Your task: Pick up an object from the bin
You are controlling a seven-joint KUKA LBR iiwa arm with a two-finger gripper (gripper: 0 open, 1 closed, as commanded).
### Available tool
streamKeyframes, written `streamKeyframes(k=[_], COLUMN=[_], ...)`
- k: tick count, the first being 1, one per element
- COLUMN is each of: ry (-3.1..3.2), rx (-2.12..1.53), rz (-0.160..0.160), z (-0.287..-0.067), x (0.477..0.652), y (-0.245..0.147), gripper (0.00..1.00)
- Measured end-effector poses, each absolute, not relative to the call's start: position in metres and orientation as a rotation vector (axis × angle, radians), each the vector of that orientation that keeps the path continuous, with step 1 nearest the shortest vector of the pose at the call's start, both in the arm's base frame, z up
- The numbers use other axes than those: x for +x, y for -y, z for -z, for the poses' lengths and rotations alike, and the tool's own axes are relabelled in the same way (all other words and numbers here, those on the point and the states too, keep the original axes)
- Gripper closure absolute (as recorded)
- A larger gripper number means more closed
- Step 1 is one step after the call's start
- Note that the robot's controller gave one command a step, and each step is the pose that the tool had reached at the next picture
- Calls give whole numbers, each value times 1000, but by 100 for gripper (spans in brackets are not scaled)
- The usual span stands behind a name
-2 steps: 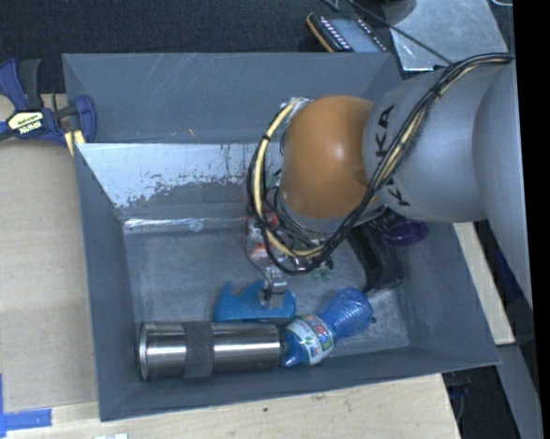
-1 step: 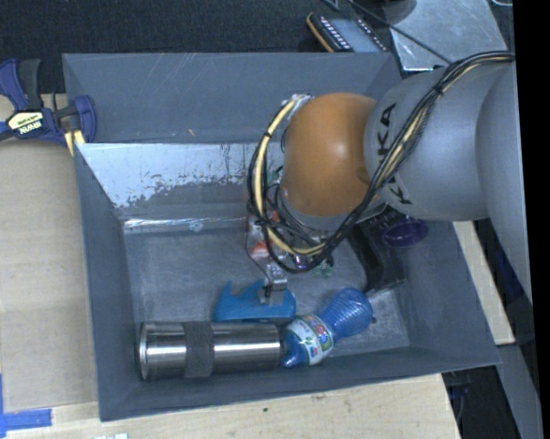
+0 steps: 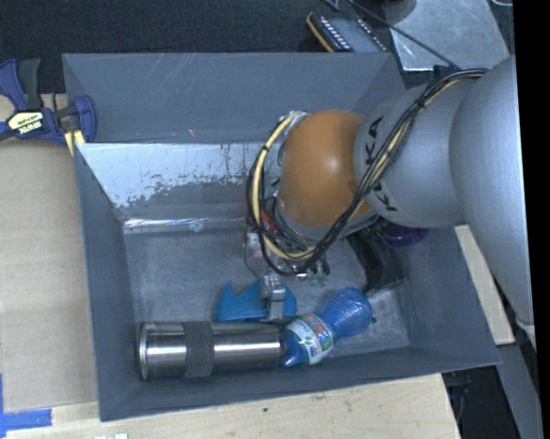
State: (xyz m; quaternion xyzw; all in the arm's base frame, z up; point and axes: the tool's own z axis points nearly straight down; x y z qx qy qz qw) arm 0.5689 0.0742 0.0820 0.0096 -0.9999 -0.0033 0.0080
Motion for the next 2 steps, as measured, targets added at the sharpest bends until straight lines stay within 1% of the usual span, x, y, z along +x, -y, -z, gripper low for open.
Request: streamKeyframes(k=[1,2], ry=[3156,3177], rx=[29,27], rz=[10,12], z=[-91,-88], x=[577,579], y=[-74,-73], gripper=[100,0])
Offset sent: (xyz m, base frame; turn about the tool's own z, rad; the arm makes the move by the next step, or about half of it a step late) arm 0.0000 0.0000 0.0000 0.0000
